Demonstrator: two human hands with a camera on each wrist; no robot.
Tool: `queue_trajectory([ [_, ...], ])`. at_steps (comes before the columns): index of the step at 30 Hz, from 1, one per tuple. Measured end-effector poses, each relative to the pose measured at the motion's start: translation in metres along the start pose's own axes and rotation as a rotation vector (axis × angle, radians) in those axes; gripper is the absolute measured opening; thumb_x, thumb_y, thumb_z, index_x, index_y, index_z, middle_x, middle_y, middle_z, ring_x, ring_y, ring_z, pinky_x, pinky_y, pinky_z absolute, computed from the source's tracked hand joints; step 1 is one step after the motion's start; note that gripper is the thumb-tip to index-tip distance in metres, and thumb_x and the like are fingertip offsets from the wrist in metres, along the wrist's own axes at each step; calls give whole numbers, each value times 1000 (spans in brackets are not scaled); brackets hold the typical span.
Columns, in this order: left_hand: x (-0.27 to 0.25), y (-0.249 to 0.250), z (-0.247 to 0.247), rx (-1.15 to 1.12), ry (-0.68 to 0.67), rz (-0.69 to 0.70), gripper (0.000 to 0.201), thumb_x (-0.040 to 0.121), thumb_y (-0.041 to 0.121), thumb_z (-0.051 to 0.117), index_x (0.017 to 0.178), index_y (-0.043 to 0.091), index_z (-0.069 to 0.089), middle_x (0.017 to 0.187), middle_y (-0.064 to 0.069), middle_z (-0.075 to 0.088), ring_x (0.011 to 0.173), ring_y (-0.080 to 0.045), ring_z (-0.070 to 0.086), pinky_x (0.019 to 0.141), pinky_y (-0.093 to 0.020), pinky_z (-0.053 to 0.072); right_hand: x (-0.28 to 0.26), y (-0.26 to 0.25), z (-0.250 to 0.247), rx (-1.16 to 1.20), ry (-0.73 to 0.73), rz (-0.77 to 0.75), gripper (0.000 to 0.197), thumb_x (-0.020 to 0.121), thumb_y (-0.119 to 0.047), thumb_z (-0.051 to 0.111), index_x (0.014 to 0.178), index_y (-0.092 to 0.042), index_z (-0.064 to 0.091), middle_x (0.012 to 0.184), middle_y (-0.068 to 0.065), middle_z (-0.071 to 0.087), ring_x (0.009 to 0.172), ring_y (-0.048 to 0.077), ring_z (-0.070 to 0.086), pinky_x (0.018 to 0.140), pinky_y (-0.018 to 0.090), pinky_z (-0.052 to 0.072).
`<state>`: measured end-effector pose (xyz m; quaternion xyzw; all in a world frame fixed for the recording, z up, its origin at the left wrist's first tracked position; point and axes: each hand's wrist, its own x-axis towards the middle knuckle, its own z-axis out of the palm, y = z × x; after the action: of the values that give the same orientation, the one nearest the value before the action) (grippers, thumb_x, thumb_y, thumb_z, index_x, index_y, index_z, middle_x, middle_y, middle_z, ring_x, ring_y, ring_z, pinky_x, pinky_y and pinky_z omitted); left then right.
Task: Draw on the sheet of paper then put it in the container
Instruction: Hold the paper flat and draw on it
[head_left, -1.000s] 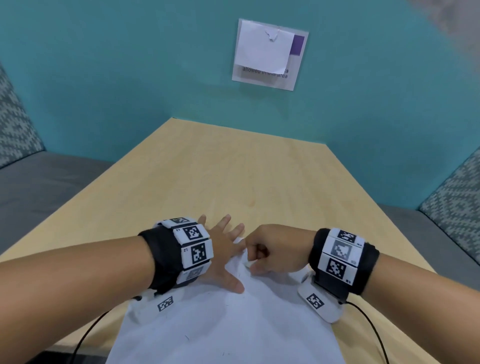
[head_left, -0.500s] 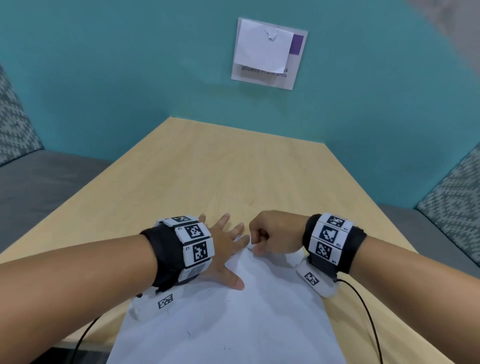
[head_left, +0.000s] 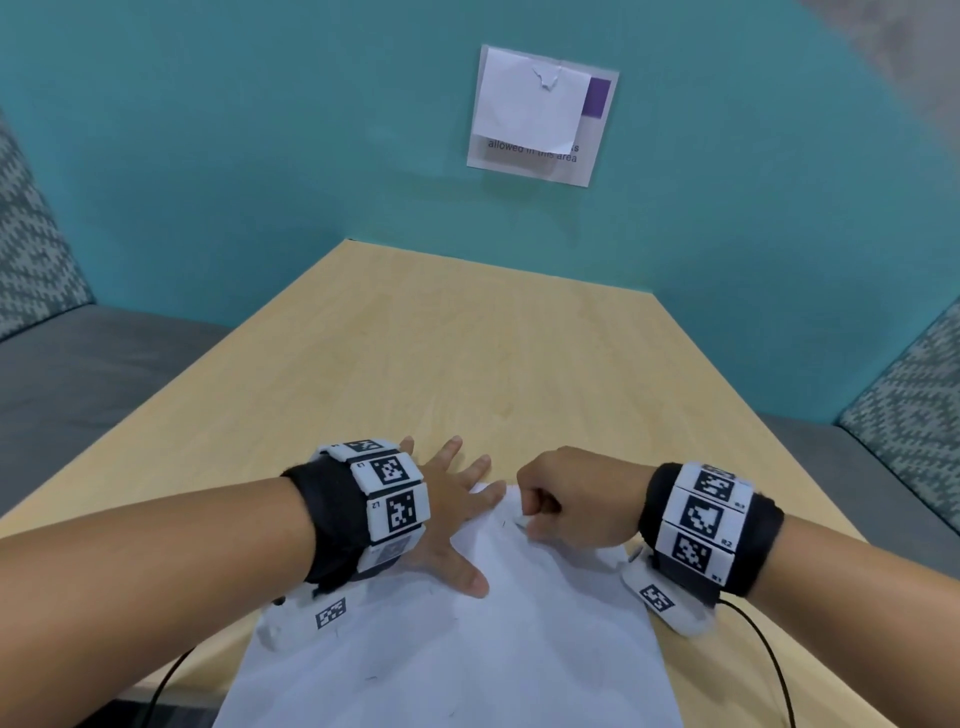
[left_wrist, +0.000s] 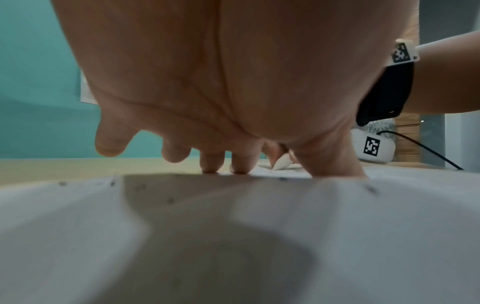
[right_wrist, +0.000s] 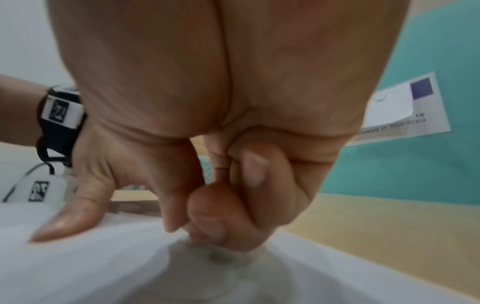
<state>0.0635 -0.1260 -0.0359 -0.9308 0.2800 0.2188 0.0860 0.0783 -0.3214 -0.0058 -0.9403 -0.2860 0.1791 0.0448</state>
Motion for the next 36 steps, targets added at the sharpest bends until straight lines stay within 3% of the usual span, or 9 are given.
queue_trajectory([
  [7,1,3,-9,71,6,-4,107,80,80,49,158,34,-9,163,5,-27,147,-26,-31,113,-69,-10,4,12,-6,55,4,36,13,89,-29,65,90,-16,63,72,-12,54,65,7,49,61,22,39],
  [14,24,6,-8,-14,52,37,105,75,84,51,153,49,-10,165,4,-21,149,-29,-27,112,-72,-6,4,8,-11,93,-14,27,11,89,-27,67,85,-21,59,70,-12,54,59,5,48,57,18,37],
  [18,21,7,-7,-28,55,40,93,77,81,53,153,52,8,165,2,-21,148,-32,-29,111,-72,-6,-6,-8,4,113,-108,-109,15,86,-25,67,78,-24,55,68,-12,52,60,6,46,58,18,38],
  [23,27,3,-2,-4,39,13,109,72,89,48,151,50,-17,164,2,-25,146,-33,-31,109,-74,-10,1,12,-12,35,-17,12,10,88,-28,66,85,-22,59,72,-12,54,63,6,48,59,21,38],
  [27,23,4,-3,-42,56,29,102,74,86,51,149,57,-12,165,-1,-22,146,-36,-30,109,-76,-7,-8,-8,7,102,-119,-125,13,86,-23,65,77,-24,55,71,-8,55,61,9,47,60,20,40],
  [32,26,2,-1,-12,54,7,109,71,89,47,150,52,-19,165,0,-22,146,-36,-29,108,-77,-5,-2,11,-9,43,-12,13,9,86,-26,66,83,-21,58,71,-11,54,65,12,49,59,23,40],
  [36,25,4,-2,-48,57,16,102,73,85,52,147,59,-13,165,-1,-22,146,-37,-29,109,-75,-5,-6,-7,6,71,-97,-112,11,85,-23,65,83,-13,60,70,-5,56,62,12,48,60,25,41],
])
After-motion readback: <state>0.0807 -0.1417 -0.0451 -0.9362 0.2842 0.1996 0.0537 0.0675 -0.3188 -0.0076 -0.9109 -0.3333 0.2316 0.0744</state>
